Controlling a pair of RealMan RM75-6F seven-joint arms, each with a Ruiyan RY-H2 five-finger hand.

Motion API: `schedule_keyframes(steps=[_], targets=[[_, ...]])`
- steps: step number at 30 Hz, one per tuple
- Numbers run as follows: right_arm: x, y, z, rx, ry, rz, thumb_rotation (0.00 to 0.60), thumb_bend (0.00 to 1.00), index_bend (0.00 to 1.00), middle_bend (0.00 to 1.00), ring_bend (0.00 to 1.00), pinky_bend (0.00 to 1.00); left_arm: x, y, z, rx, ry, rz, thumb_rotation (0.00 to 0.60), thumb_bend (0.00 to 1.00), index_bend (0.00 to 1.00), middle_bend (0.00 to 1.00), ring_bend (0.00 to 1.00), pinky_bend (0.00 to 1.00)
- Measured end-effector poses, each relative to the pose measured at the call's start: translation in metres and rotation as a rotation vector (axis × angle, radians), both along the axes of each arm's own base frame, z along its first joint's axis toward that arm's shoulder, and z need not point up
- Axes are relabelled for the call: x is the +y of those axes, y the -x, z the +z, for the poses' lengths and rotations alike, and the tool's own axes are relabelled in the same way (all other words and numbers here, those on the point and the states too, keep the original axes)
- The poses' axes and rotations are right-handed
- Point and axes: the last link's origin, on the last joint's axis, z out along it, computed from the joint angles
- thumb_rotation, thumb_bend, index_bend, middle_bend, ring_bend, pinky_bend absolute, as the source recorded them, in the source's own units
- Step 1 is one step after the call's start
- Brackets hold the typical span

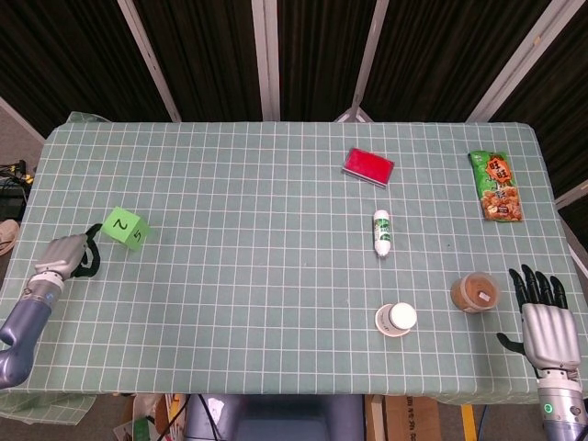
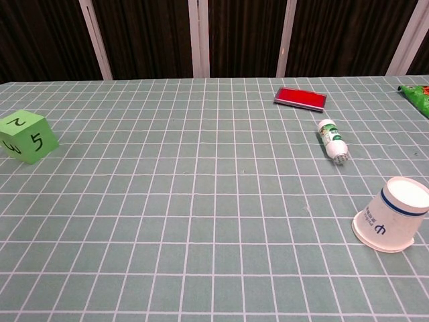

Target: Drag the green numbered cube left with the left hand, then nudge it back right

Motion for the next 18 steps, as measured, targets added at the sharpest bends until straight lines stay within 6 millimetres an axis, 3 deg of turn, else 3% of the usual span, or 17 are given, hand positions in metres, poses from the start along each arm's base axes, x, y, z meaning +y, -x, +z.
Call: schedule_keyframes(steps=[7,18], targets=[[0.0,0.0,0.0,-0.003,0.003,-0.001,0.6,0.08,0.08,0.02,0.03,0.0,-0.004,0.003,-0.001,0.004,0.024,-0.011,0.6,0.71,0.11,0.45,0.49,0.75],[0.0,0.0,0.001,-0.006,0.01,-0.006,0.6,0.08,0.09,0.02,0.03,0.0,-0.012,-0.01,-0.005,-0.012,0.064,-0.051,0.6,0.71,0.11,0.45,0.49,0.75]])
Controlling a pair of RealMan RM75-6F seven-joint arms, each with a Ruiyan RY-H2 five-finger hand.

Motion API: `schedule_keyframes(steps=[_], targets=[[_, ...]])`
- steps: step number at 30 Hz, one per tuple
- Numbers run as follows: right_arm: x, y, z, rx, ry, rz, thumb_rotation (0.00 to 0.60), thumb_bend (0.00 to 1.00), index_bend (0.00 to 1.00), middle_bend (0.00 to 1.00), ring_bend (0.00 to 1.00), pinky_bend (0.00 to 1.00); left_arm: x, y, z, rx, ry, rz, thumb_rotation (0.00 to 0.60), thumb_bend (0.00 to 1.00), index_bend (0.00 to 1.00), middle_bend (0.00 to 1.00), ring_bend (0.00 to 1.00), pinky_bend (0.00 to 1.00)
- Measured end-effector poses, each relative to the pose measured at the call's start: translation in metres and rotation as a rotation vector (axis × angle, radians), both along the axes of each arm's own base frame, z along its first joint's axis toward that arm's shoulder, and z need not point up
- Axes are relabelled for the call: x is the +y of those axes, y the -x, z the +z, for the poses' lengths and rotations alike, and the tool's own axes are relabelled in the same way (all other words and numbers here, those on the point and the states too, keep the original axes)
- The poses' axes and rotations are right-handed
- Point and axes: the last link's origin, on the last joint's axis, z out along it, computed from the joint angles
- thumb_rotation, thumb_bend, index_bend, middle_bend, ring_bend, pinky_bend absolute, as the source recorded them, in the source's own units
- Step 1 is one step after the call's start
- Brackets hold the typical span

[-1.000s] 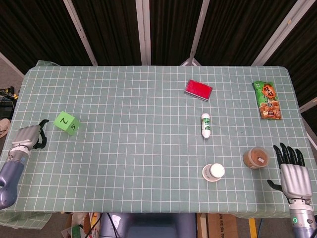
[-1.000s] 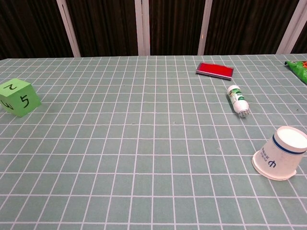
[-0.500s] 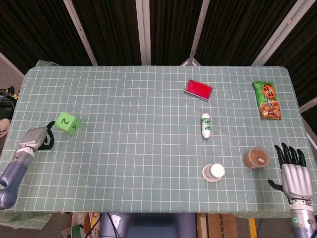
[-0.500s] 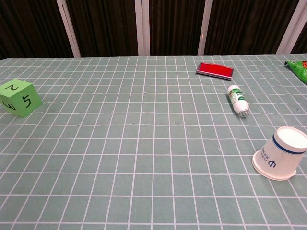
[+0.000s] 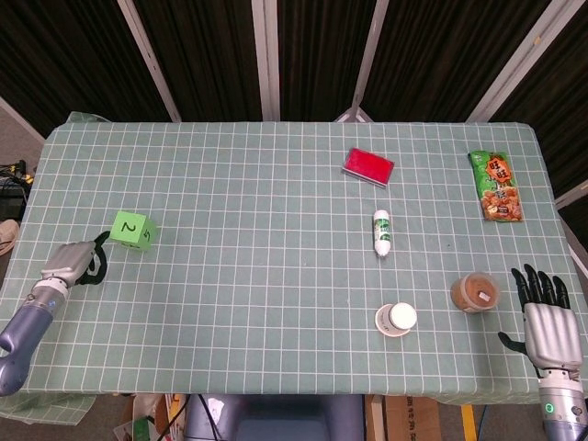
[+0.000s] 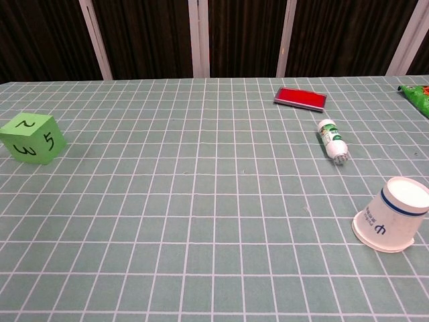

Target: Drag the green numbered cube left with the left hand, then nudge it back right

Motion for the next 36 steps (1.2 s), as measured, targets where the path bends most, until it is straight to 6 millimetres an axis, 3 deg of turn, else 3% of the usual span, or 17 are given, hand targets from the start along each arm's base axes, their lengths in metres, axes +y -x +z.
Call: schedule_keyframes(steps=[16,20,26,32,36], targets=[[0.001,0.002,0.005,-0.006,0.012,-0.015,0.6,0.08,0.1,0.02,0.03,0.0,-0.003,-0.027,-0.021,-0.019,0.034,-0.052,0.6,0.71,0.11,0.44,0.49,0.75],[0.001,0.002,0.005,-0.009,0.014,-0.015,0.6,0.08,0.1,0.02,0.03,0.0,-0.004,-0.027,-0.018,-0.01,0.015,-0.055,0.6,0.71,0.11,0.45,0.49,0.75],[0.001,0.001,0.006,-0.014,0.011,-0.013,0.6,0.08,0.1,0.02,0.03,0.0,-0.021,-0.02,0.007,0.057,-0.025,-0.054,0.6,0.69,0.14,0.42,0.43,0.72],[0.002,-0.001,0.007,-0.019,0.009,0.001,0.6,0.08,0.1,0.02,0.03,0.0,-0.061,-0.018,0.047,0.026,-0.143,-0.018,0.6,0.6,0.21,0.3,0.21,0.48],[0.002,-0.003,0.008,-0.034,0.015,0.023,0.6,0.08,0.1,0.02,0.03,0.0,-0.094,-0.018,0.066,0.035,-0.247,-0.042,0.6,0.56,0.2,0.27,0.18,0.4]])
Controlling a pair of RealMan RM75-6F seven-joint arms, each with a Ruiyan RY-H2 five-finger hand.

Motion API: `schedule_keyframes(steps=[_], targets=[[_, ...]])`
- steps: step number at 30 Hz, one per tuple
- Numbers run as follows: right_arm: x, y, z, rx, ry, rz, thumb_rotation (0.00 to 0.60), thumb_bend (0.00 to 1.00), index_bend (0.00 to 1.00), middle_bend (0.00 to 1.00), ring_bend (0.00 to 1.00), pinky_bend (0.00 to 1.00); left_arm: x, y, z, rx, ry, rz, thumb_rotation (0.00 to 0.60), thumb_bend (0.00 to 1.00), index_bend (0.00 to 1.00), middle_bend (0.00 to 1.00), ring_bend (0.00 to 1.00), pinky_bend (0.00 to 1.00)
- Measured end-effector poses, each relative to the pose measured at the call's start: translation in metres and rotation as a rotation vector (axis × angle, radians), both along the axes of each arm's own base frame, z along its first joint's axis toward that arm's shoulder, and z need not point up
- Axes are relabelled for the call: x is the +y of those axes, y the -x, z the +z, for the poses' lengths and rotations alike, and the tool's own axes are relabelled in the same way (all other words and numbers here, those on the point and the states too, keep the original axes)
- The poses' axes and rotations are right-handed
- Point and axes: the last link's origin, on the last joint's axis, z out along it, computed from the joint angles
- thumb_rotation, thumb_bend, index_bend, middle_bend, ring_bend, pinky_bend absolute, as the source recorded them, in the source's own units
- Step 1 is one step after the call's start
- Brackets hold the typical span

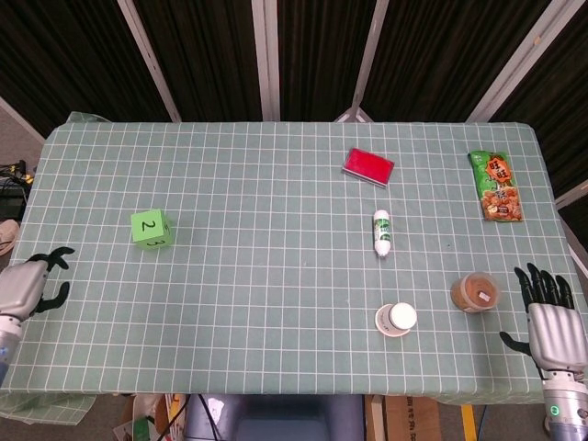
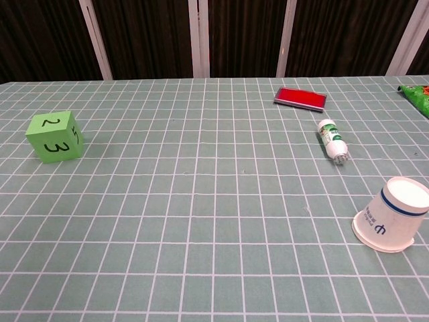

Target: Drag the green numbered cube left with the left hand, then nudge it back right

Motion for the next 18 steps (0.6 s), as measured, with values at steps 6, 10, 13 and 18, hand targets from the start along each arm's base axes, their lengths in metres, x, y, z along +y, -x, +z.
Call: schedule_keyframes(steps=[6,10,13,18], targets=[[0.001,-0.003,0.004,-0.031,0.02,0.051,0.6,0.08,0.1,0.02,0.03,0.0,-0.047,-0.01,0.008,-0.012,-0.123,-0.106,0.6,0.52,0.18,0.23,0.14,0.3],[0.001,-0.004,0.01,-0.045,0.045,0.082,0.6,0.08,0.1,0.02,0.03,0.0,-0.061,-0.02,0.001,-0.041,-0.141,-0.218,0.6,0.52,0.18,0.22,0.13,0.29],[0.002,-0.005,0.013,-0.052,0.062,0.104,0.6,0.08,0.1,0.02,0.03,0.0,-0.066,-0.02,-0.002,-0.031,-0.161,-0.292,0.6,0.52,0.18,0.22,0.13,0.29],[0.003,-0.004,0.016,-0.052,0.069,0.123,0.6,0.08,0.1,0.02,0.03,0.0,-0.07,-0.018,-0.004,-0.025,-0.218,-0.348,0.6,0.5,0.18,0.21,0.11,0.27]])
